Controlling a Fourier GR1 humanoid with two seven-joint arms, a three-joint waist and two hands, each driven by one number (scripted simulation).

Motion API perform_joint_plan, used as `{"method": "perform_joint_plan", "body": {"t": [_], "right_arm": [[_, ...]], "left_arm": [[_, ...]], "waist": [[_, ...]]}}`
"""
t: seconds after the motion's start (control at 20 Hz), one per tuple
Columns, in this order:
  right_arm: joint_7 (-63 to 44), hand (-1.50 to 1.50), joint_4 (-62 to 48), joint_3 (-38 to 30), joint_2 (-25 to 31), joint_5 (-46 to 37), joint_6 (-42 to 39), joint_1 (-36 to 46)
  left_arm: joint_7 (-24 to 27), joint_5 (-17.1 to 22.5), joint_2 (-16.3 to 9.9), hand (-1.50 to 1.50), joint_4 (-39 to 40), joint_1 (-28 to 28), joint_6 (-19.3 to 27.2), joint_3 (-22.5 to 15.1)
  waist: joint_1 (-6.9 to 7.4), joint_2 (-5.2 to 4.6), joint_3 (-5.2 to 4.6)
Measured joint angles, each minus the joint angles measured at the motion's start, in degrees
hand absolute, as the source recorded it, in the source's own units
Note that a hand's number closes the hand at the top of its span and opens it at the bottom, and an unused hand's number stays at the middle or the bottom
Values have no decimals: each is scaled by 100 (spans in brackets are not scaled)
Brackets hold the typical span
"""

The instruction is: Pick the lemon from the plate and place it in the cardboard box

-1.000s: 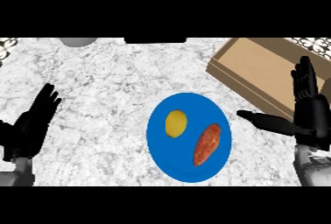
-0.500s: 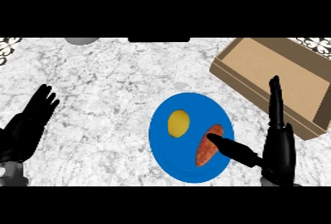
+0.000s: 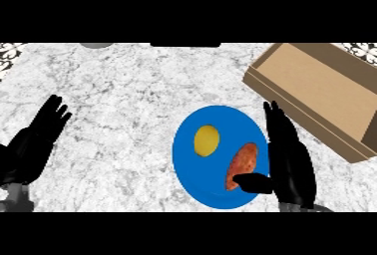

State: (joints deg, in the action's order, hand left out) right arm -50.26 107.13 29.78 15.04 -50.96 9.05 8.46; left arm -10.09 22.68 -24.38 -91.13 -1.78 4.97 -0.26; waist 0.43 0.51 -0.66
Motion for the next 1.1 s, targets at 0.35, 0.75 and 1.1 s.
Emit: {"method": "perform_joint_plan", "body": {"t": [0.35,0.75,1.1], "right_arm": [[-1472,-150,-282,140,-961,50,-1550,1097],[-1969,-150,-778,-98,-1338,716,-1892,1838],[-2064,-150,-1136,-199,-1387,982,-1996,2041]], "left_arm": [[11,44,29,0,77,-43,-108,19],[-35,3,70,0,39,-79,-85,43],[-129,39,70,0,-134,24,-91,119]], "waist": [[78,-34,30],[51,-32,48],[23,-26,55]]}}
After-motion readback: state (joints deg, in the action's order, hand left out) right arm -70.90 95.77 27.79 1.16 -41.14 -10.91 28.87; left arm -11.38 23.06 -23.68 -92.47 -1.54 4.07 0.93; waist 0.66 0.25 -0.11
